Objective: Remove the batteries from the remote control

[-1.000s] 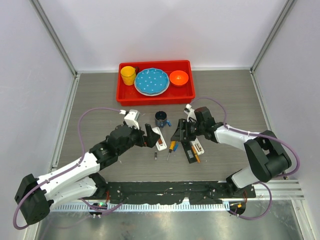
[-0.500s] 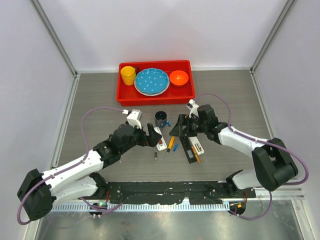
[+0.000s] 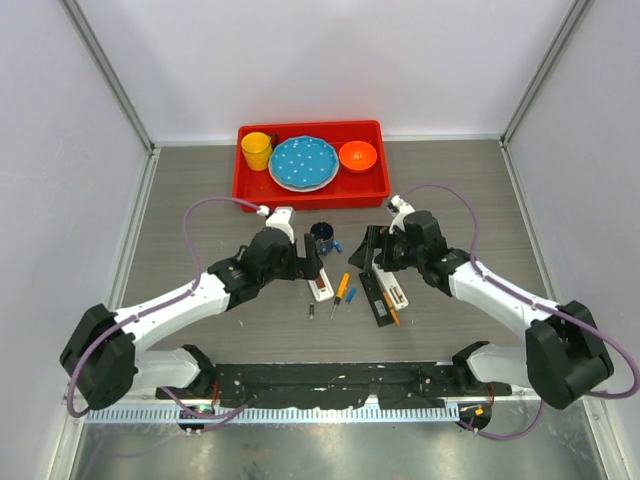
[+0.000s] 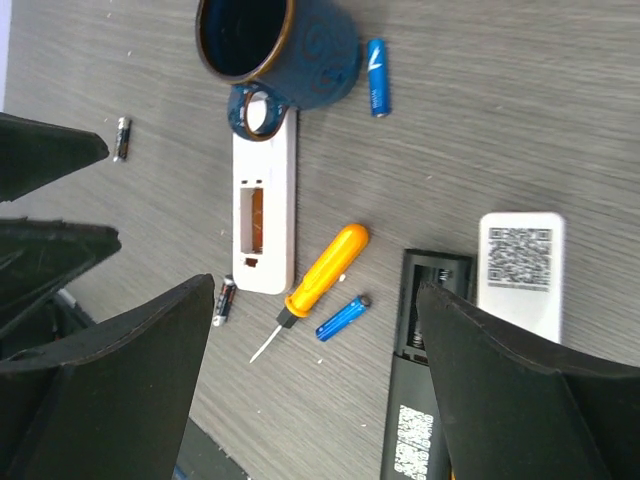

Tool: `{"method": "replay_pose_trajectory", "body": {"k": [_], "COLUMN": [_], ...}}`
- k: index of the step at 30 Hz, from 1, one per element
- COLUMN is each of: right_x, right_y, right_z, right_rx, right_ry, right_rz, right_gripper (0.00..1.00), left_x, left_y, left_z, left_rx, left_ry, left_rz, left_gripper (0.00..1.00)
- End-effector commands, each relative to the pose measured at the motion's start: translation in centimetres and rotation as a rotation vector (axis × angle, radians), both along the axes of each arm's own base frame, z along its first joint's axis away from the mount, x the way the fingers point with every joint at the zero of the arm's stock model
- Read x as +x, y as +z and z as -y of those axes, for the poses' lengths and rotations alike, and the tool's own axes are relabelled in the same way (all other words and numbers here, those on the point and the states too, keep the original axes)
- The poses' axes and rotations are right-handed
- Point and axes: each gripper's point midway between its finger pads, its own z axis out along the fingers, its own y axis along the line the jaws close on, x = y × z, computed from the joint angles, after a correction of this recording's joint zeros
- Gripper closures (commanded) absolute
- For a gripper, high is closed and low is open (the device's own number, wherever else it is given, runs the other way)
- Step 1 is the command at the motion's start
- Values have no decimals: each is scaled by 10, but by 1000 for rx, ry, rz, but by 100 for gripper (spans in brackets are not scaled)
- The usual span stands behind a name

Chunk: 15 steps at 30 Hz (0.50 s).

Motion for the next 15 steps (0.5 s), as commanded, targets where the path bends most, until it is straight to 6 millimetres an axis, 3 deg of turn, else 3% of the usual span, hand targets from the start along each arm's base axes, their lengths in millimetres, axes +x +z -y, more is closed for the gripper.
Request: {"method": "replay_pose_trajectory", "body": {"k": [1,4,6,10,15], "right_x": [8,9,11,8,9], "right_y": [12,17,18,28,48], "right_z": [21,35,45,59,86], "right_rx": [-77,-118,-149,-177,-197], "right_ry": [-87,-137,-176,-203,-339], "right_rz": [80,113,135,185,253], "right_gripper": [13,13,1,0,0], "left_x": [17,25,27,34,32], "left_y": [-7,-12,-10,-5,3], "left_z": [-29,-54,-69,-107,-134], "left_rx": [76,88,94,128,227], "left_ry": [109,192,237,347,423], "left_rz": [-61,-98,-109,-103,-85], "left_gripper": [1,0,0,0,0]}}
